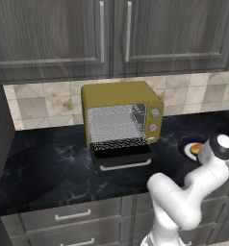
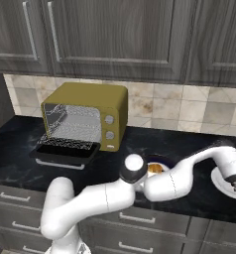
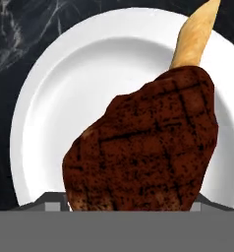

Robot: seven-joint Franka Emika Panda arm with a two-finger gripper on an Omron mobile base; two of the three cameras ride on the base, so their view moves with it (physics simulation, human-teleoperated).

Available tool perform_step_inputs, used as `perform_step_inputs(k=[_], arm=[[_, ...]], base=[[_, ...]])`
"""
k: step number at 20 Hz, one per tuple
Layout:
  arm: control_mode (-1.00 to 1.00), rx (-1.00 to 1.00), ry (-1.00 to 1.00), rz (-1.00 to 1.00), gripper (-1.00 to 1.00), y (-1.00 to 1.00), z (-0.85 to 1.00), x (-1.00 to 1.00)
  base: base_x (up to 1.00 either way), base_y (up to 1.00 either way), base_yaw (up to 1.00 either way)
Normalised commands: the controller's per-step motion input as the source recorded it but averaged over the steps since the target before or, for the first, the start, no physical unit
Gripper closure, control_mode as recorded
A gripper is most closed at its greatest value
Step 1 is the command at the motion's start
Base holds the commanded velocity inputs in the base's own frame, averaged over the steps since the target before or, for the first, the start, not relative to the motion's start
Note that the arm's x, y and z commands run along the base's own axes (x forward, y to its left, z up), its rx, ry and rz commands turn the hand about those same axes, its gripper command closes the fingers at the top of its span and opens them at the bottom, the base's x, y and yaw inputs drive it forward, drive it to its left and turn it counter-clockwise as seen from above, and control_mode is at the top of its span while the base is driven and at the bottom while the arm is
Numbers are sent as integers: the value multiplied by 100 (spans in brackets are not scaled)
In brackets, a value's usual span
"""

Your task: Open the toaster oven door. Place the bread on the top rack in the toaster oven and place the steak on the bottom rack.

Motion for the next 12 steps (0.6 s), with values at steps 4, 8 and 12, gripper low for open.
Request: perform_step_inputs(k=[4,8,12], arm=[[-100,0,-59,88,100,0,0,0],[-100,0,-70,86,100,0,0,0],[-100,7,-79,81,100,0,25,0]], base=[[0,0,0],[0,0,0],[0,0,0]])
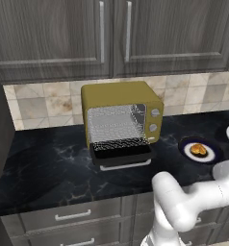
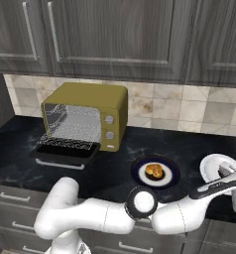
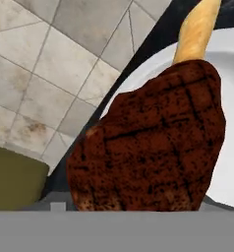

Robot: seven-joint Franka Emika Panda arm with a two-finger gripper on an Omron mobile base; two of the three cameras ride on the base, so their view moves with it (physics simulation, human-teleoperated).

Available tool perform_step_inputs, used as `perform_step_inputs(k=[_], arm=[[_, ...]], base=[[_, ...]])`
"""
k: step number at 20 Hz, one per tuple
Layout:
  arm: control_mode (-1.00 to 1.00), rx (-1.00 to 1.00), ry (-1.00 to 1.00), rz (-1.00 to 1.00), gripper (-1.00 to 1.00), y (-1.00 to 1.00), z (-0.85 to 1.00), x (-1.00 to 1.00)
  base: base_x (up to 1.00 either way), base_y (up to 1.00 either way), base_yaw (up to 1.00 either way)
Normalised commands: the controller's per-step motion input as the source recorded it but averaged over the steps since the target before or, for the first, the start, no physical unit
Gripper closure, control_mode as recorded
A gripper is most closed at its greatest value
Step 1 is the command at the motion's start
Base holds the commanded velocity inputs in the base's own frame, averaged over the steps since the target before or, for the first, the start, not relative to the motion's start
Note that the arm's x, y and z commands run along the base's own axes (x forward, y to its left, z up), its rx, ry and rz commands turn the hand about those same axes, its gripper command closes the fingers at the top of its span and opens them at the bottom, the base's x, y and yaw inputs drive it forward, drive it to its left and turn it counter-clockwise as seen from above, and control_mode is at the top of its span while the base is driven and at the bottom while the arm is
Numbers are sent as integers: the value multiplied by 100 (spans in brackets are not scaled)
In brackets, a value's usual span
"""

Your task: Open the toaster oven door. Place the bread on the top rack in the toaster oven and place the steak on the bottom rack.

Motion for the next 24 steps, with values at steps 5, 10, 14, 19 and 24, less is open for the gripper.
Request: perform_step_inputs(k=[5,10,14,19,24], arm=[[-100,7,-75,76,100,0,53,0],[-100,0,-69,61,100,0,64,-34],[-100,-10,-54,34,100,1,14,-100],[-100,-25,-47,36,100,19,12,-100],[-100,-46,-38,33,100,64,12,-100]], base=[[0,0,0],[0,0,0],[0,0,0],[0,0,0],[0,0,0]])
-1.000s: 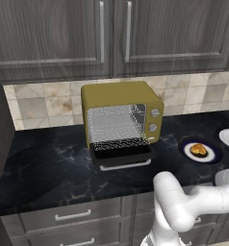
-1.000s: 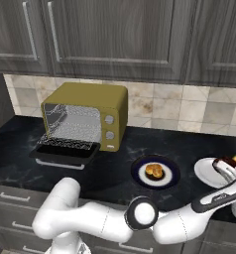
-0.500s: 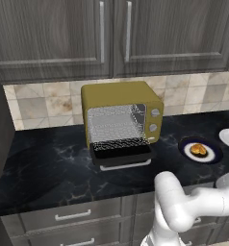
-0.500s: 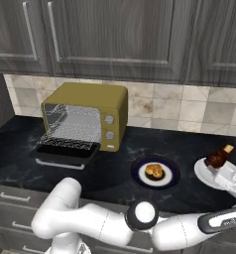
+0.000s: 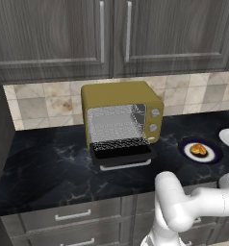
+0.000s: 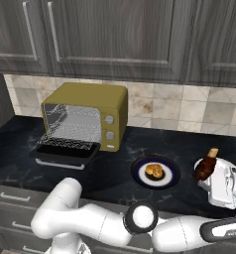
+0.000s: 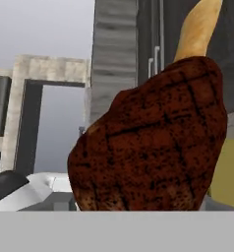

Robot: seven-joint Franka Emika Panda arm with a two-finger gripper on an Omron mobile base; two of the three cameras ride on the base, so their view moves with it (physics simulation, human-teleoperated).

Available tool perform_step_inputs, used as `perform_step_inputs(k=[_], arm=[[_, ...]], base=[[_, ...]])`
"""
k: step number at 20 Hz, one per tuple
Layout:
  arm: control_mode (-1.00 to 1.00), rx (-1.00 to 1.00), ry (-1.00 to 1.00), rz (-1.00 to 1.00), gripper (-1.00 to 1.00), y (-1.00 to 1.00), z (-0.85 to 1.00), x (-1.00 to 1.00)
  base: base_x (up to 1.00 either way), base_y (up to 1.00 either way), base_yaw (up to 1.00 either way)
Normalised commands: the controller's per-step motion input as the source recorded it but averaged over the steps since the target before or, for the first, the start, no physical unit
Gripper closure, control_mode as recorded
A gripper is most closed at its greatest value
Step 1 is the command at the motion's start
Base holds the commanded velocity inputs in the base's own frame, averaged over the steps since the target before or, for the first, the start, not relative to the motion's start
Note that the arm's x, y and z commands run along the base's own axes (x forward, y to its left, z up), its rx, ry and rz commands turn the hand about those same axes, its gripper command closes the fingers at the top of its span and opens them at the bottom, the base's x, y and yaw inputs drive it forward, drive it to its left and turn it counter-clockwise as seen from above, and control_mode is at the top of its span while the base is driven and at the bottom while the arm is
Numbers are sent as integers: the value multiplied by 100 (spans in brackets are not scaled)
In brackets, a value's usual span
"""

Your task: Open the toaster oven door. Place the bread on the top rack in the toaster oven and place the steak on the bottom rack.

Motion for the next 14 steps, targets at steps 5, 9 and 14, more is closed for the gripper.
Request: perform_step_inputs(k=[5,9,14], arm=[[-100,-54,-21,23,100,78,1,-88],[-100,-58,-13,13,100,94,-2,-59],[-100,-51,-7,1,100,93,-1,-27]], base=[[0,0,0],[0,0,0],[0,0,0]])
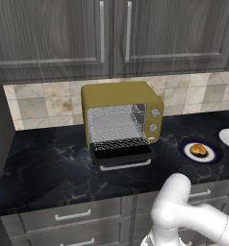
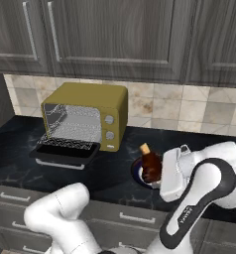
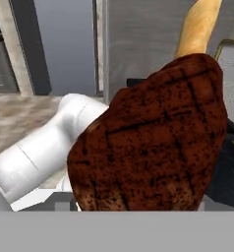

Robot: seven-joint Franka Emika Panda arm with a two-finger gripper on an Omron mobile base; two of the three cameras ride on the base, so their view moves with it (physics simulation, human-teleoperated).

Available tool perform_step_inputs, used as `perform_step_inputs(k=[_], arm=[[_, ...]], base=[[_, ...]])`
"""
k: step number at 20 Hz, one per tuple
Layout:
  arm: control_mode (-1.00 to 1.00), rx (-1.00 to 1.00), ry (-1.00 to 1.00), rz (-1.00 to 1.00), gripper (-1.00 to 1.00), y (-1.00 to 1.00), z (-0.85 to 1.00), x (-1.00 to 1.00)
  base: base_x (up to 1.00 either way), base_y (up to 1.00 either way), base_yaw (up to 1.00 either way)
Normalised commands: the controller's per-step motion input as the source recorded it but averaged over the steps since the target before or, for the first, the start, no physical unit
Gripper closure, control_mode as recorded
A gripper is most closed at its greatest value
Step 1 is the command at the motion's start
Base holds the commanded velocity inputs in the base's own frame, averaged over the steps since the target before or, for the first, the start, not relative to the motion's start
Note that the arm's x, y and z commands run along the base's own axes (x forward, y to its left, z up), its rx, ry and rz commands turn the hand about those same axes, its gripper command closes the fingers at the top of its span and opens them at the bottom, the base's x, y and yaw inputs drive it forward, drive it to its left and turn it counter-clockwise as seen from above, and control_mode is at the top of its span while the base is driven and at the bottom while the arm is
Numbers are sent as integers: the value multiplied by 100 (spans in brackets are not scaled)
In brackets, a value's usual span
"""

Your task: Open the toaster oven door. Place the bread on the top rack in the toaster oven and place the steak on the bottom rack.

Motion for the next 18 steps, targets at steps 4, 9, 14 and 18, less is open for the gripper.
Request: perform_step_inputs(k=[4,9,14,18], arm=[[-100,-43,8,-1,100,76,0,7],[-100,-35,20,-21,100,56,0,35],[-100,-13,0,-28,100,52,1,37],[-100,-11,0,-15,100,66,0,26]], base=[[0,0,0],[0,0,0],[0,0,0],[0,0,0]])
